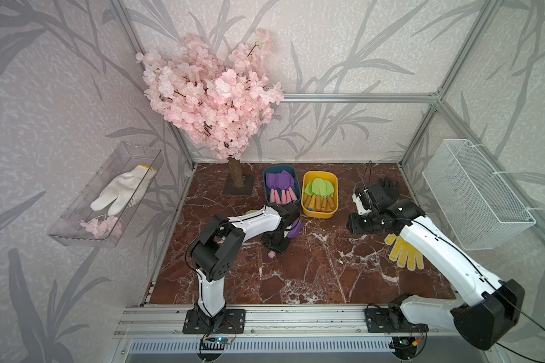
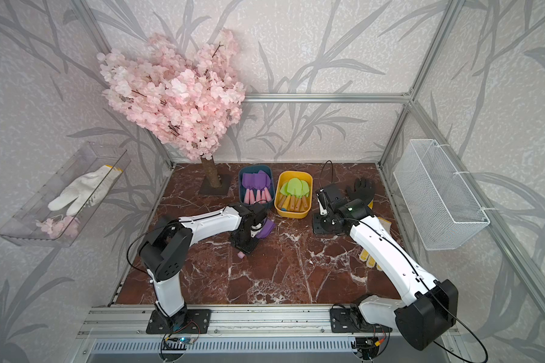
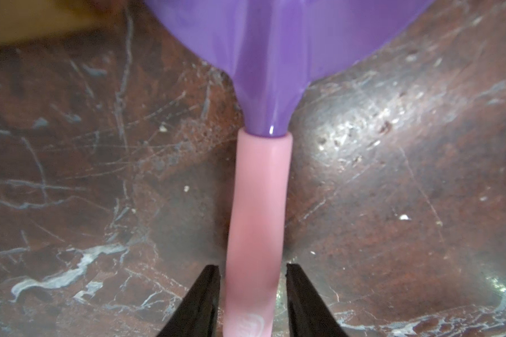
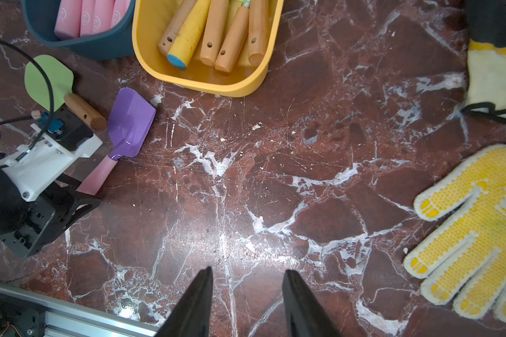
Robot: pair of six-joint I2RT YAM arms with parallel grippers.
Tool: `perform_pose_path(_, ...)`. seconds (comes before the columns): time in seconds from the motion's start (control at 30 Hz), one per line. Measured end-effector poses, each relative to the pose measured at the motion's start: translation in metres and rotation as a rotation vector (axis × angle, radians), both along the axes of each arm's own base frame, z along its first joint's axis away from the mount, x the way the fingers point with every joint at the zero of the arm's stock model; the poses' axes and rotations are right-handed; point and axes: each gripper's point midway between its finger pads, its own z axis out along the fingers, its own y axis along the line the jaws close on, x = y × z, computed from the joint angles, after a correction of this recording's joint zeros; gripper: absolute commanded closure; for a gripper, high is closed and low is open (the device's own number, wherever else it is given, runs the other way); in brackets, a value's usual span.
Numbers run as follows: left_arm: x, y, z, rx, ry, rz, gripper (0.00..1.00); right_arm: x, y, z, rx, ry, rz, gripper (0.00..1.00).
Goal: Sort the small shovels by color and place them into the storage box
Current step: Pick up the shovel from the center of the board.
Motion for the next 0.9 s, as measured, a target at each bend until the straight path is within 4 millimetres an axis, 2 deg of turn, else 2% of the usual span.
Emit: perform_pose_path(0.9, 0.0014, -0.0075, 0.0034, -0.034, 0.006, -0.029, 0.74, -0.0005, -0.0013, -0.0021, -0.004, 0.004, 0.000, 0.55)
